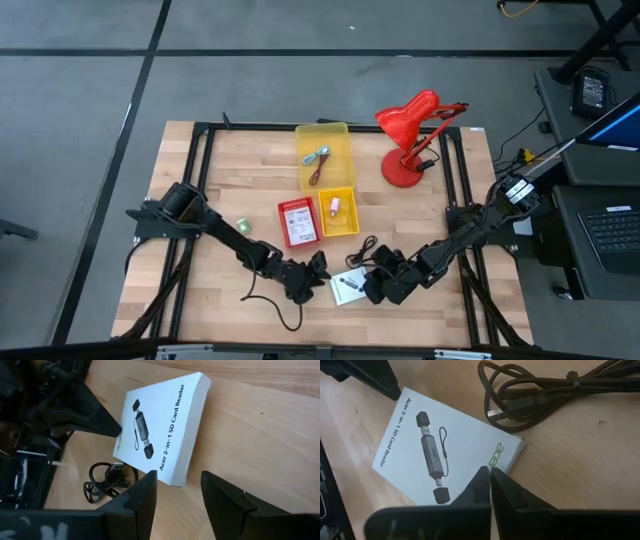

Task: Pick and place items into bin
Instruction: Put the white card reader box into the red bin

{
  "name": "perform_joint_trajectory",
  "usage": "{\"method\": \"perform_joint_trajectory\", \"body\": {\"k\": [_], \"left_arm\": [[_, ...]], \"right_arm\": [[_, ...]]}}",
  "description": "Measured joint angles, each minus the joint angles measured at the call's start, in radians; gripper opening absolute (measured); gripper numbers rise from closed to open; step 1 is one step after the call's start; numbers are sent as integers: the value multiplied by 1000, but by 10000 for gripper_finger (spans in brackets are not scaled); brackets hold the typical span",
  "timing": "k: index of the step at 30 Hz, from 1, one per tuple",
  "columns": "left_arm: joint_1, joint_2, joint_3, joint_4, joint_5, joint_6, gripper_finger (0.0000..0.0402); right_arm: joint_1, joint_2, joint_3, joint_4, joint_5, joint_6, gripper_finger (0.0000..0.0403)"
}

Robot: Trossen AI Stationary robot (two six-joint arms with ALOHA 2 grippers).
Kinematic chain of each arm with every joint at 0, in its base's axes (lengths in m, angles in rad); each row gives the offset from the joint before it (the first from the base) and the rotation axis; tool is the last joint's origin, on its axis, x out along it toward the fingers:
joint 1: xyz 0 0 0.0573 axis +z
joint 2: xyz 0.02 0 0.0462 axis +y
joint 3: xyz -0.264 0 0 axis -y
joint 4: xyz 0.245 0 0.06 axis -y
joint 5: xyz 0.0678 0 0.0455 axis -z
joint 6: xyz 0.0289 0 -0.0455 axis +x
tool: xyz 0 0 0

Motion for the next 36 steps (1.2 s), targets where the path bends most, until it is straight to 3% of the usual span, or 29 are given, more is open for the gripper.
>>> {"method": "perform_joint_trajectory", "body": {"k": [36], "left_arm": [[2, 18, 40, -26, -27, 44, 148]], "right_arm": [[0, 0, -1, 4, -3, 52, 0]]}}
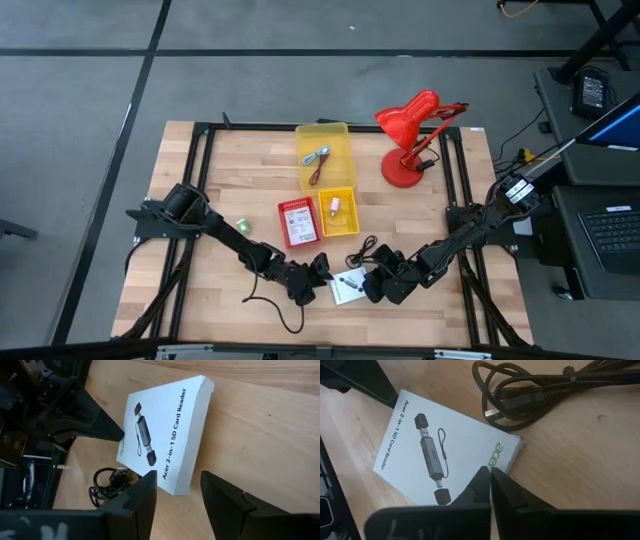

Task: Pick and place items into bin
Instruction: Put the white card reader box into the red bin

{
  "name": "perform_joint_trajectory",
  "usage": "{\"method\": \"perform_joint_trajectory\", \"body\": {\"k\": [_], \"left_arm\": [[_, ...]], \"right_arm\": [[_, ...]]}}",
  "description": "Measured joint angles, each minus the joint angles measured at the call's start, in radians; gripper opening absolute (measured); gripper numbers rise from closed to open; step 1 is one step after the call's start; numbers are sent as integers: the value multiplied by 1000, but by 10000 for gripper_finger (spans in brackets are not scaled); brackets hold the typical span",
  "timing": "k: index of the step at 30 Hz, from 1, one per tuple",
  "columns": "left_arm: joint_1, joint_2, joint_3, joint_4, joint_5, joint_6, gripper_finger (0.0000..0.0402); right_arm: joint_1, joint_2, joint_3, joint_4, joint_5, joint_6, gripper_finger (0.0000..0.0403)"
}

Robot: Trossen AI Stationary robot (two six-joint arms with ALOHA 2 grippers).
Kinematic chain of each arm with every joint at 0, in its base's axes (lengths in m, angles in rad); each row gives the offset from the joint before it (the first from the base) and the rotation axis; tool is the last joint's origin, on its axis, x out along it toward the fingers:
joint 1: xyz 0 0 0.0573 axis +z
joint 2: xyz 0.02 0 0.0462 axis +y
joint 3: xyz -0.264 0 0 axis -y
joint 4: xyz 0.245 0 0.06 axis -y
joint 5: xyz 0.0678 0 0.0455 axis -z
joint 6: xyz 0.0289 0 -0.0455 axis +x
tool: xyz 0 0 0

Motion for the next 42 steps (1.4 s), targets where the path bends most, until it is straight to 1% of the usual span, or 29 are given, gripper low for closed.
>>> {"method": "perform_joint_trajectory", "body": {"k": [3, 7, 11, 13, 17, 21, 32, 34, 36, 39, 42], "left_arm": [[0, 0, 0, 0, 2, 0, 148], [7, 11, 1, 18, -19, -1, 148], [15, 39, 25, 16, 6, 1, 148], [14, 56, 50, -7, 2, 25, 148], [13, 66, 98, -111, 15, 41, 148], [-1, 52, 99, -114, -54, 38, 148], [-46, 42, 99, -147, -146, 36, 148], [-50, 35, 99, -166, -124, 16, 148], [-51, 32, 98, -189, -67, -6, 148], [-46, 31, 99, -203, -51, -42, 148], [-36, 31, 99, -203, -27, -48, 148]], "right_arm": [[0, 0, 0, 0, 0, 0, 0], [0, 0, 0, 0, 0, 0, 0], [0, 0, 0, -1, 1, 0, 0], [1, 0, 0, -2, 1, 0, 0], [1, 0, 0, -1, 2, 0, 0], [1, 0, 0, -1, 1, 0, 0], [0, 0, 0, 2, 0, 0, 0], [0, 0, 0, 2, 0, 0, 0], [0, 0, 0, 2, 0, 0, 0], [0, 0, 0, 2, 0, 0, 0], [0, 0, 0, 3, 1, 0, 0]]}}
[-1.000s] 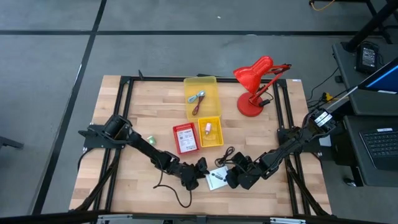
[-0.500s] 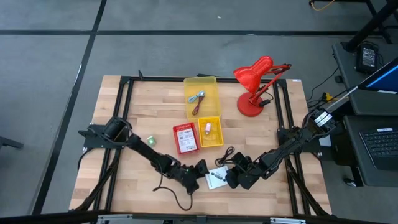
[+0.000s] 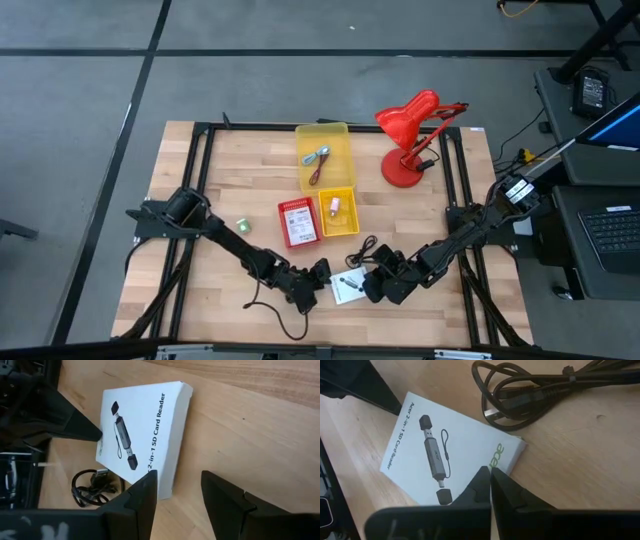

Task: Pick and place items into bin
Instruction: Put the white card reader box into the red bin

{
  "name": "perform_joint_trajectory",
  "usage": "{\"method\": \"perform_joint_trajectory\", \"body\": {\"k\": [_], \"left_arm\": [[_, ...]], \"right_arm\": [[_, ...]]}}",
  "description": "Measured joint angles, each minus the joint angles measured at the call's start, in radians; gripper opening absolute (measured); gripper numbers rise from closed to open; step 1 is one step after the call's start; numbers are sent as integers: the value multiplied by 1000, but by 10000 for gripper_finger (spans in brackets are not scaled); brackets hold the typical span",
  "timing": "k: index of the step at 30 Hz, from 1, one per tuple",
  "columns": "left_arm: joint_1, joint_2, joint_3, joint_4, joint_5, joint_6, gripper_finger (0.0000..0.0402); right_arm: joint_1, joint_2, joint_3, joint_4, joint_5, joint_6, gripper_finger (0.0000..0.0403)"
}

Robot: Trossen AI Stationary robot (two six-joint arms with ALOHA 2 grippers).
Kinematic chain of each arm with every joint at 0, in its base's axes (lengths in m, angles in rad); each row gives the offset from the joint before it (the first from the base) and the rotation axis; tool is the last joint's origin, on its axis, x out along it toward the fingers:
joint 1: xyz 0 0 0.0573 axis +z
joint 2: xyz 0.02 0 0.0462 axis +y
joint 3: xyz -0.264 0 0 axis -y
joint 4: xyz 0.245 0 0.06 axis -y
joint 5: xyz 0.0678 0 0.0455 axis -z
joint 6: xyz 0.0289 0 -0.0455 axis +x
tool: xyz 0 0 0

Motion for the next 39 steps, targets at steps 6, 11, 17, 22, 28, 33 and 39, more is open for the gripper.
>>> {"method": "perform_joint_trajectory", "body": {"k": [6, 11, 17, 22, 28, 33, 39], "left_arm": [[20, 0, -1, 9, 16, 0, 148], [23, 0, -1, 15, 7, 4, 148], [23, 0, -1, 23, 9, 25, 148], [23, 2, -2, 37, 7, 27, 148], [33, 2, -2, 36, 35, 25, 148], [44, 9, 0, 42, 45, 41, 148], [47, 13, 0, 62, 28, 71, 148]], "right_arm": [[0, 0, 0, 2, -3, 0, 0], [0, 20, 2, 15, -1, 10, 0], [0, 26, 3, 27, -9, 20, 0], [0, 27, 2, 24, -13, 24, 0], [-1, 27, 2, 25, -15, 26, 0], [-2, 28, 1, 32, -16, 25, 0], [-2, 28, 0, 37, -16, 24, 0]]}}
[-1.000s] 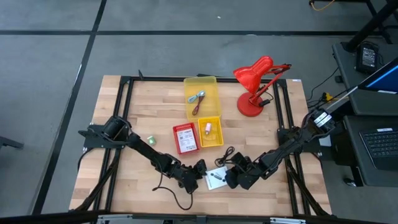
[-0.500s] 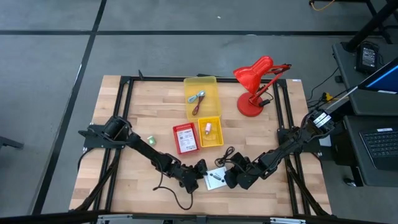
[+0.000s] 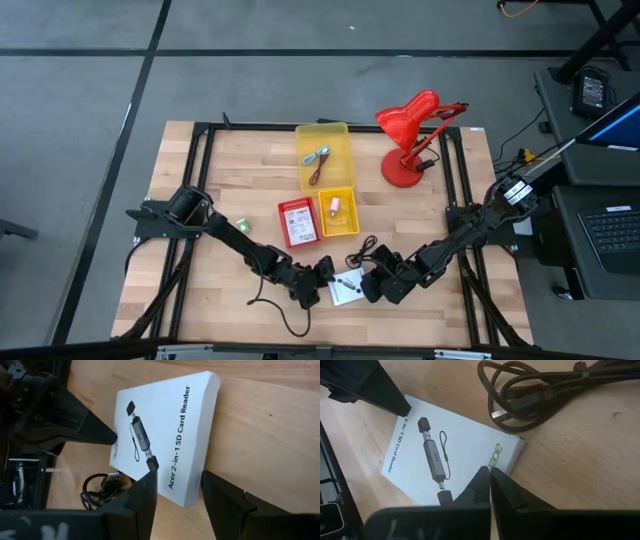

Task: Pick and place items into bin
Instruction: Put the white card reader box into the red bin

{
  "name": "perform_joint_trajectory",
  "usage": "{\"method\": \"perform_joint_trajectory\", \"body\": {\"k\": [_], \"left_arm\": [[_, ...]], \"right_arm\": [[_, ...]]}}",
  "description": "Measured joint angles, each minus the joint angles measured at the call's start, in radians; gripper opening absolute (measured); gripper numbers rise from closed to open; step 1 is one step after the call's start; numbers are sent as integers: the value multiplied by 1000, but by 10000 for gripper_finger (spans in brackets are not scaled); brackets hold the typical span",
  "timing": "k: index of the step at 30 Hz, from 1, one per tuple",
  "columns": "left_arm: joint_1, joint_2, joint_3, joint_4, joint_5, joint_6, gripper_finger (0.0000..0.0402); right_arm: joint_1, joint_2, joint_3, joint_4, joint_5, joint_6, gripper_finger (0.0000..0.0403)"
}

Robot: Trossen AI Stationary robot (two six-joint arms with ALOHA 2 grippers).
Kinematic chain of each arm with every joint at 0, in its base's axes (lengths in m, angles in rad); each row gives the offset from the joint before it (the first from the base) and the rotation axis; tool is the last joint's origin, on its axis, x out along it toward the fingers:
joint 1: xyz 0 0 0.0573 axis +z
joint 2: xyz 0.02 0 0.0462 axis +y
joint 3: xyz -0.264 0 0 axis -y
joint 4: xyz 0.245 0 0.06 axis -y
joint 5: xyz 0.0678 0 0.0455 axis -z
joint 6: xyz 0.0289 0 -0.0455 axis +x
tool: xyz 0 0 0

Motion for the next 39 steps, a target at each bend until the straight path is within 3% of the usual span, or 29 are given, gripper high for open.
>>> {"method": "perform_joint_trajectory", "body": {"k": [19, 39], "left_arm": [[-1, 2, -4, 71, -138, 80, 148], [-18, 7, -6, 185, -165, 117, 148]], "right_arm": [[1, 0, -1, 2, -11, -2, 0], [2, 0, -1, 8, -8, -26, 0]]}}
